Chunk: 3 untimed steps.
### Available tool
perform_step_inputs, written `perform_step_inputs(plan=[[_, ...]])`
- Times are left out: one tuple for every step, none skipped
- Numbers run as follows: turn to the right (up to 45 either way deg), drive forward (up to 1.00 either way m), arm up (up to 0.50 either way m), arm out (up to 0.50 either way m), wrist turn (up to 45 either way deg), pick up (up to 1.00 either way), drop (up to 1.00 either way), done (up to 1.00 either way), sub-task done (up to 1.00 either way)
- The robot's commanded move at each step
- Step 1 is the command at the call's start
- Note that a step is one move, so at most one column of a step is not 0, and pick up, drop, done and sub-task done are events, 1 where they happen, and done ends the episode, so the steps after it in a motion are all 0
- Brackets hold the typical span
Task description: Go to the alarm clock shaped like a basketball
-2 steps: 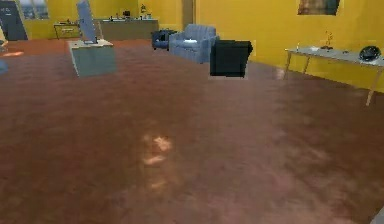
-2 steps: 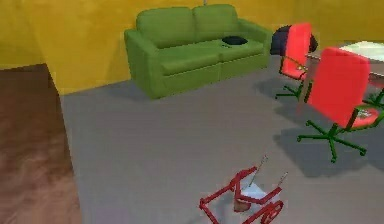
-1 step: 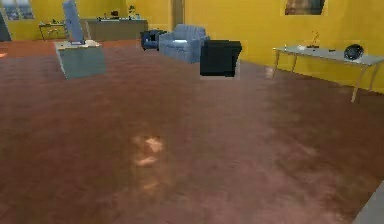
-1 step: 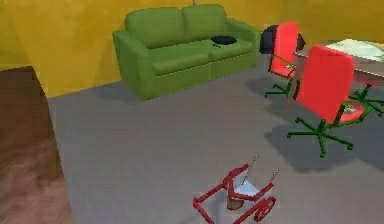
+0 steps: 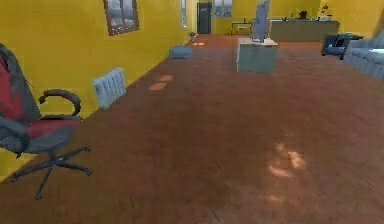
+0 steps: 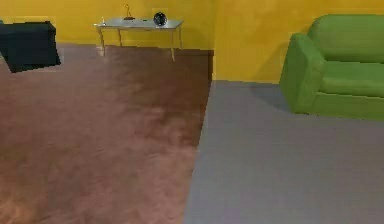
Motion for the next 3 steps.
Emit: perform_step_inputs(plan=[[-33.0, 0.0, 0.0, 0.0, 0.0, 0.0, 0.0, 0.0, 0.0], [0.0, 0.15, 0.0, 0.0, 0.0, 0.0, 0.0, 0.0, 0.0], [45.0, 0.0, 0.0, 0.0, 0.0, 0.0, 0.0, 0.0, 0.0]])
